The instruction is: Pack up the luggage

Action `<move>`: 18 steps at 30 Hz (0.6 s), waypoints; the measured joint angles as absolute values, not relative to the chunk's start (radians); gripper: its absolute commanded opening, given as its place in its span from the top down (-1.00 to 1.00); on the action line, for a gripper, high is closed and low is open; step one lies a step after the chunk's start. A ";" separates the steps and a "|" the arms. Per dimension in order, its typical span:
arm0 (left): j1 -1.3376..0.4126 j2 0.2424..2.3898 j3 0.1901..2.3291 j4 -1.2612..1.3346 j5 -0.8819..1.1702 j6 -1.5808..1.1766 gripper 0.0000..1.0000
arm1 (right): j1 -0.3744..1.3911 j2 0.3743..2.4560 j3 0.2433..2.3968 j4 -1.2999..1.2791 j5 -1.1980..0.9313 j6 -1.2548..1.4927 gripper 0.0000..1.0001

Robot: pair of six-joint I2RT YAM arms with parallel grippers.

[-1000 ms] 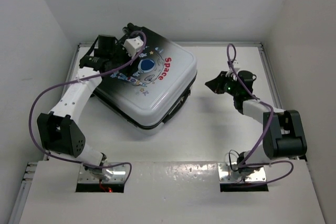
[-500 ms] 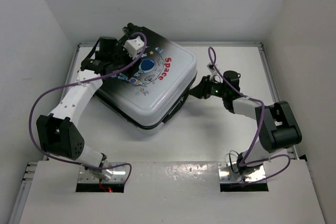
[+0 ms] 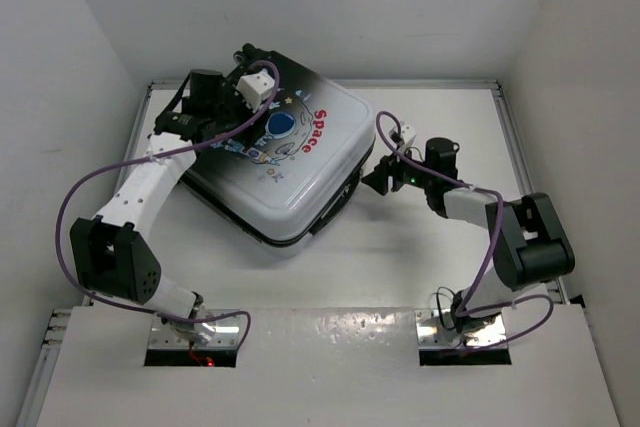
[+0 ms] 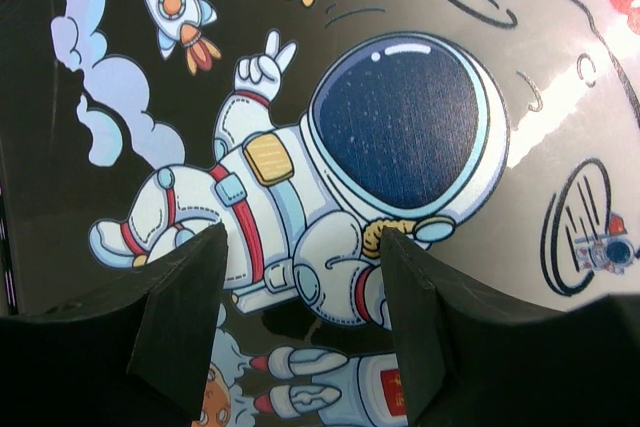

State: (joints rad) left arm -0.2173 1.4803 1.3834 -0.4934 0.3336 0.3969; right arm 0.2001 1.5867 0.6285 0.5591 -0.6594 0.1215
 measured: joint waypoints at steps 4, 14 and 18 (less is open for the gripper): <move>-0.217 1.491 1.384 -0.476 0.337 0.390 -0.33 | 0.170 1.591 0.613 0.584 -0.716 0.077 -0.22; -0.208 1.504 1.392 -0.465 0.345 0.383 -0.33 | 0.176 1.742 0.652 0.738 -0.848 0.076 -0.16; -0.208 1.504 1.392 -0.464 0.346 0.383 -0.35 | 0.202 1.766 0.661 0.819 -0.849 0.096 -0.09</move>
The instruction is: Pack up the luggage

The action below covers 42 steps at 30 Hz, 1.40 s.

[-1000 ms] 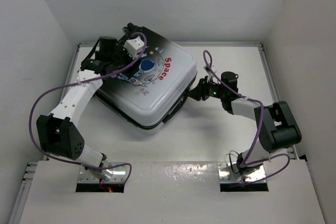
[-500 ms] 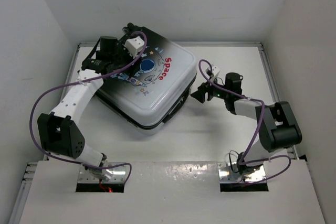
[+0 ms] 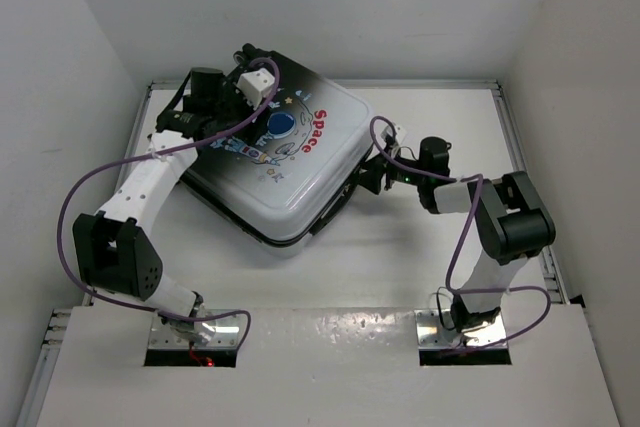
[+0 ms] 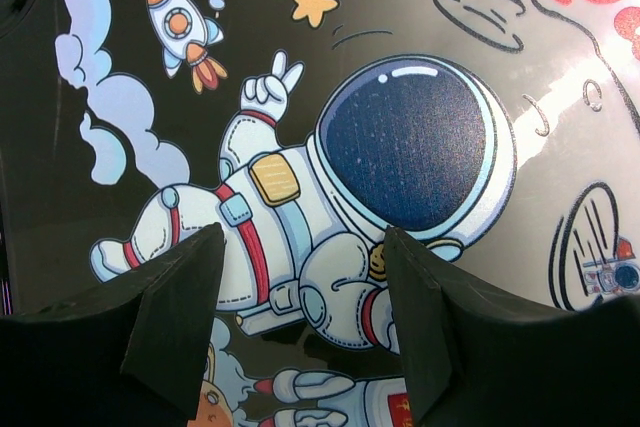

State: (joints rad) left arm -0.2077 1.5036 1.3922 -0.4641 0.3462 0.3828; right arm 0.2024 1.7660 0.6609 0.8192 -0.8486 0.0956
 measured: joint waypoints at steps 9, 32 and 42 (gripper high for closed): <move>-0.208 1.504 1.392 -0.461 0.348 0.379 -0.35 | 0.217 1.786 0.616 0.981 -0.834 0.147 1.00; -0.210 1.490 1.361 -0.409 0.344 0.311 -0.99 | 0.352 1.454 0.500 0.547 -1.022 -0.336 -0.15; -0.172 1.498 1.476 -0.487 0.345 0.136 -1.00 | 0.157 1.019 0.549 0.160 -0.801 -0.146 -0.90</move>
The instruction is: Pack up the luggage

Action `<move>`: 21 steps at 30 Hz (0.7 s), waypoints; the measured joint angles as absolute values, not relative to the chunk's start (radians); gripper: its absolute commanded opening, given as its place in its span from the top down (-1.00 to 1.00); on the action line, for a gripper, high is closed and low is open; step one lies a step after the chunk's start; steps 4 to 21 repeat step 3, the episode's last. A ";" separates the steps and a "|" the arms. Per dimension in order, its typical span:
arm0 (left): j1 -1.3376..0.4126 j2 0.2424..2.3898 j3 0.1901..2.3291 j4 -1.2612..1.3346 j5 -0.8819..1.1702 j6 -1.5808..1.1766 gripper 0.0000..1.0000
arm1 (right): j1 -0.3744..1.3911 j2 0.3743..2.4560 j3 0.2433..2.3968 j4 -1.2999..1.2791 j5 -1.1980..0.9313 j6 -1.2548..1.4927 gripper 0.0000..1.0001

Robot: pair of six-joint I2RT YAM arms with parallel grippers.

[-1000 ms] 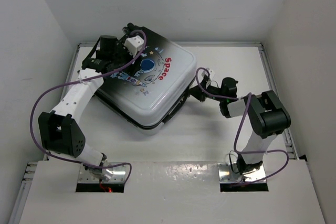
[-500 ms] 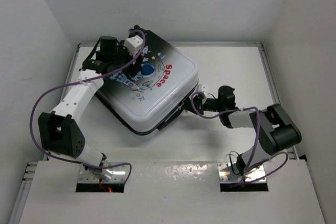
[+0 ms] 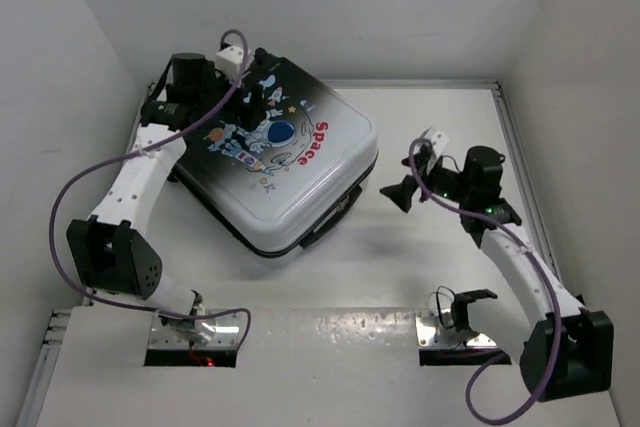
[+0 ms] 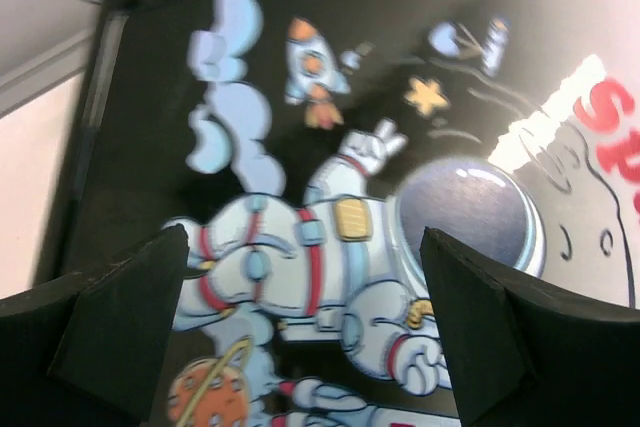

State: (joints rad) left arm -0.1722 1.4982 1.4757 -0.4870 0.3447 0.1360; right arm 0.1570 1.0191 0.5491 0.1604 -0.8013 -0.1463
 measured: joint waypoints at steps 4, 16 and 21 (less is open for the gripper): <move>-0.118 1.508 1.511 -0.487 0.377 0.086 -1.00 | 0.074 0.986 0.621 0.059 -0.703 -0.056 -0.98; -0.118 1.508 1.511 -0.487 0.377 0.086 -1.00 | 0.074 0.986 0.621 0.059 -0.703 -0.056 -0.98; -0.118 1.508 1.511 -0.487 0.377 0.086 -1.00 | 0.074 0.986 0.621 0.059 -0.703 -0.056 -0.98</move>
